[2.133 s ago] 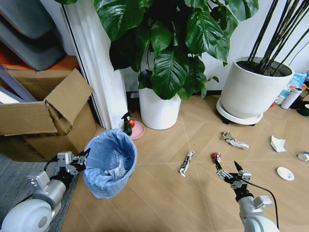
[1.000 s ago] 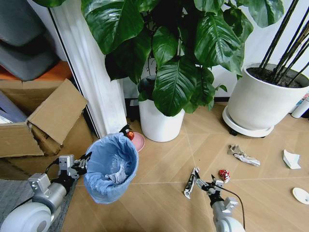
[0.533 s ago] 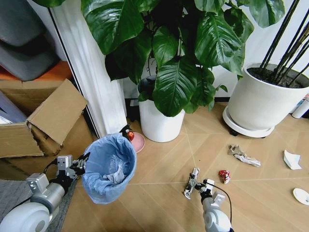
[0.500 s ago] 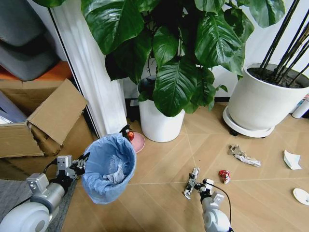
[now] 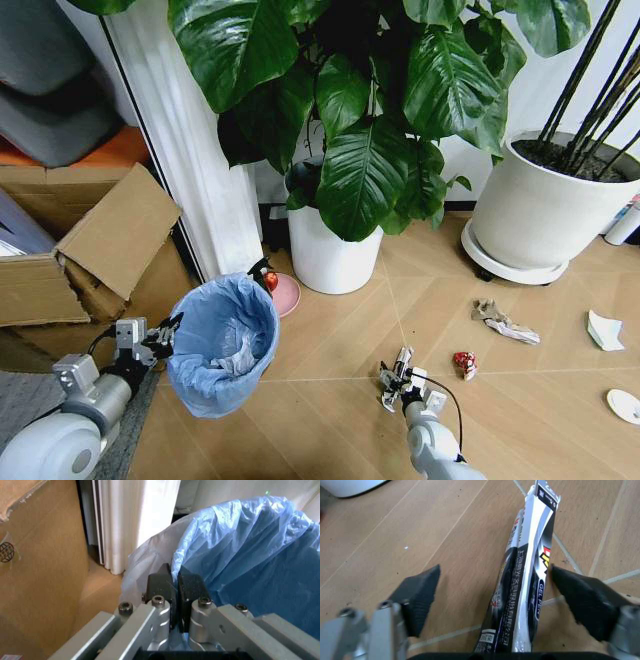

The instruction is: Pick up the trash bin and place the garbage on the floor into it.

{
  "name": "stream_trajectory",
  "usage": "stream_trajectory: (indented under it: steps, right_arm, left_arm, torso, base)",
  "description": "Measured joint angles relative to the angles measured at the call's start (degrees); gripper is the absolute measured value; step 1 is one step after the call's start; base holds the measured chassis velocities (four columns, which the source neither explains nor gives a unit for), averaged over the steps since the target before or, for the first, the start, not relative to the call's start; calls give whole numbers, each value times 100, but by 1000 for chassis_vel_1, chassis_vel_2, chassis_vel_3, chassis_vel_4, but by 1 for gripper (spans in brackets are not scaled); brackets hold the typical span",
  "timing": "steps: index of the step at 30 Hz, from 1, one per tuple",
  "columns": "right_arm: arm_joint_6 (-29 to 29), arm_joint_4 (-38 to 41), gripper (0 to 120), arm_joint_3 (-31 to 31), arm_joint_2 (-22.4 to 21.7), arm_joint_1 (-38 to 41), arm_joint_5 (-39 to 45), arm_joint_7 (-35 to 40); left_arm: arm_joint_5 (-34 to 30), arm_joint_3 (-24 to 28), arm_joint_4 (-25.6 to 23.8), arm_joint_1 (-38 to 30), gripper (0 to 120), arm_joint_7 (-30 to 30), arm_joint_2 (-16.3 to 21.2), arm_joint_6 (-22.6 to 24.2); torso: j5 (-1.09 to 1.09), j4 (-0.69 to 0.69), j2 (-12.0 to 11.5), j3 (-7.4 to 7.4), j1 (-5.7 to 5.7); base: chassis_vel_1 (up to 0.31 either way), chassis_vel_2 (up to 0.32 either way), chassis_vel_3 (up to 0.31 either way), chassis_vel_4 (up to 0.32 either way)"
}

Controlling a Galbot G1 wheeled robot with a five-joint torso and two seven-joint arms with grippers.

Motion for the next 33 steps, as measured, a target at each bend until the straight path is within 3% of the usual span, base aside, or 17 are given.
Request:
stream_trajectory:
  steps: [4, 8, 14, 16, 17, 20, 30, 33]
  right_arm:
    - [-61, 39, 59, -7, -29, -14, 34, 59]
    - [-91, 80, 49, -8, -50, -38, 57, 64]
    - [-149, 170, 25, -23, -93, -97, 122, 67]
    - [-153, 185, 23, -24, -99, -107, 131, 67]
    - [-166, 238, 13, -27, -121, -144, 175, 67]
    - [-195, 351, 4, -22, -167, -223, 260, 70]
    - [-218, 820, 0, 64, -346, -564, 354, 96]
    - [59, 1217, 0, 88, -576, -789, 371, -111]
  left_arm:
    - [-16, 13, 25, -35, 0, -3, 24, 1]
    - [-18, 21, 29, -42, 0, -4, 23, 1]
    - [-18, 31, 32, -53, 0, -8, 2, 2]
    - [-17, 31, 32, -53, 0, -8, -1, 2]
    - [-16, 34, 32, -53, 0, -8, -7, 2]
    - [-13, 51, 32, -48, 0, -8, -9, 2]
    - [-40, 155, -4, 17, 0, 26, 144, 2]
    - [-54, 267, -15, 15, 0, 53, 230, 2]
  torso:
    - [2, 0, 0, 0, 0]
    - [3, 1, 0, 0, 0]
    - [5, 2, 0, 1, 0]
    - [5, 2, 0, 1, 0]
    - [6, 3, 0, 1, 0]
    - [6, 3, 0, 1, 0]
    - [7, 2, 0, 1, 0]
    - [7, 2, 0, 1, 0]
  base:
    - [0, 0, 0, 0]
    - [0, 0, 0, 0]
    - [0, 0, 0, 0]
    - [0, 0, 0, 0]
    - [0, 0, 0, 0]
    - [0, 0, 0, 0]
    - [0, 0, 0, 0]
    - [0, 0, 0, 0]
